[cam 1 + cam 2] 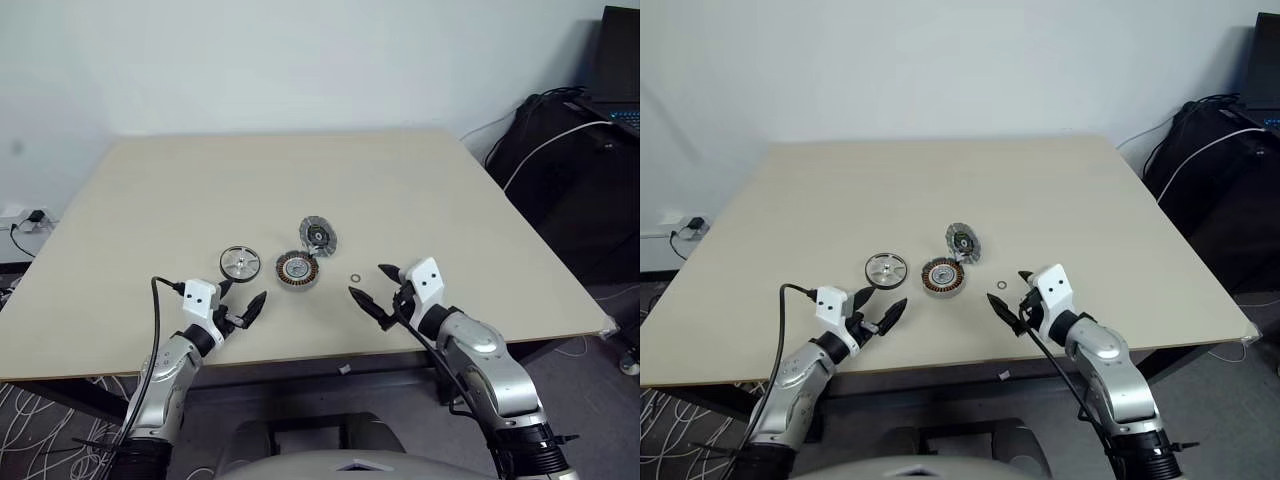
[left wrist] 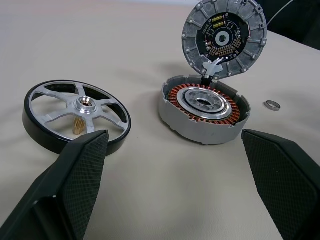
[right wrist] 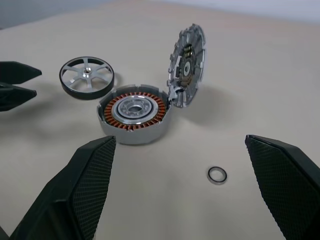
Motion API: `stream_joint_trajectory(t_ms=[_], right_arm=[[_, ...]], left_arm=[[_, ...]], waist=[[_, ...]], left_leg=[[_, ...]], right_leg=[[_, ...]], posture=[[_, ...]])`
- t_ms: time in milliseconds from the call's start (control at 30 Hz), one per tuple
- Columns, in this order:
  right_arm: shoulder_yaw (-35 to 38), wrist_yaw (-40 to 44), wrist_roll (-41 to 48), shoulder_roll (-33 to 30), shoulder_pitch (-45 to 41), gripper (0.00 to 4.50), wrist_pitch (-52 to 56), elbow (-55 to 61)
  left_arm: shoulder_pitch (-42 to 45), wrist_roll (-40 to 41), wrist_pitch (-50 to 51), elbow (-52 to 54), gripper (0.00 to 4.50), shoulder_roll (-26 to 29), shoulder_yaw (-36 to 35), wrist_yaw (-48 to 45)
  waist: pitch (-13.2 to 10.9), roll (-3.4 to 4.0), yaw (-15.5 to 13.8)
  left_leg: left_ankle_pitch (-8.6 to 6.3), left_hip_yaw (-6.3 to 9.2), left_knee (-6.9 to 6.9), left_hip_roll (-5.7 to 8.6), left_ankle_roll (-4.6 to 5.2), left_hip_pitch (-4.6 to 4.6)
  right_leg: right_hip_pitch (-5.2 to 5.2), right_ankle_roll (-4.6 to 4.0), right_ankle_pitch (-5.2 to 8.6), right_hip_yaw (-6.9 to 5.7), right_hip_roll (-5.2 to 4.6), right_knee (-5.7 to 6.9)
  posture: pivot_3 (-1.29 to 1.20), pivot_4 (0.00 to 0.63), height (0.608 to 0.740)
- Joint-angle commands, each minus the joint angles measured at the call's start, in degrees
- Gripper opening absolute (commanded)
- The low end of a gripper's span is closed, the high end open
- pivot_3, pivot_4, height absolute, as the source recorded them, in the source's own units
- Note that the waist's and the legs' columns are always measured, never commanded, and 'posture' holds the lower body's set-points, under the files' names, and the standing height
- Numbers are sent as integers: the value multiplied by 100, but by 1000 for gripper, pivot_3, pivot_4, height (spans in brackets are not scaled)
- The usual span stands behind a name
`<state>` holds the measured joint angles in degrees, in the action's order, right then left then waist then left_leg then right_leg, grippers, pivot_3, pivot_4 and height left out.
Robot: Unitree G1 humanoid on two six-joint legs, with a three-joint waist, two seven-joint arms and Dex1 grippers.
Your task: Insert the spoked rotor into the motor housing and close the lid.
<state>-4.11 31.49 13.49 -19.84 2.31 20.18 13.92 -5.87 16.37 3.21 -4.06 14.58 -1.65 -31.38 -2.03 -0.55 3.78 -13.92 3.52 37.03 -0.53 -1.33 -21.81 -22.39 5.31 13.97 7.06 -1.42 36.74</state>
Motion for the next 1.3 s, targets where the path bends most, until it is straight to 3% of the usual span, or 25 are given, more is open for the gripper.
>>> stream_joint_trajectory(t_ms=[33,1067,1300], right_arm=[[80,-41,65,-26,-95,4466,32,265],[15,-138,-54,-29,-225,4466,75,66],[-107,-146,-350,20,-591,4466,-223,-895]], left_arm=[[76,28,-105,159,4500,-34,-26,-23],[94,15,-110,131,4500,-45,-24,-53],[114,1,-91,142,4500,-52,-12,-51]], waist=[[0,0,0],[0,-1,1],[-1,-1,8]], left_leg=[[0,0,0,0,0,0],[0,0,-2,0,0,-1],[0,-1,0,0,0,-1]], right_leg=[[0,0,0,0,0,0],[-1,0,0,0,0,-2],[0,0,0,0,0,-1]], posture=[[0,0,740],[0,0,740],[0,0,740]])
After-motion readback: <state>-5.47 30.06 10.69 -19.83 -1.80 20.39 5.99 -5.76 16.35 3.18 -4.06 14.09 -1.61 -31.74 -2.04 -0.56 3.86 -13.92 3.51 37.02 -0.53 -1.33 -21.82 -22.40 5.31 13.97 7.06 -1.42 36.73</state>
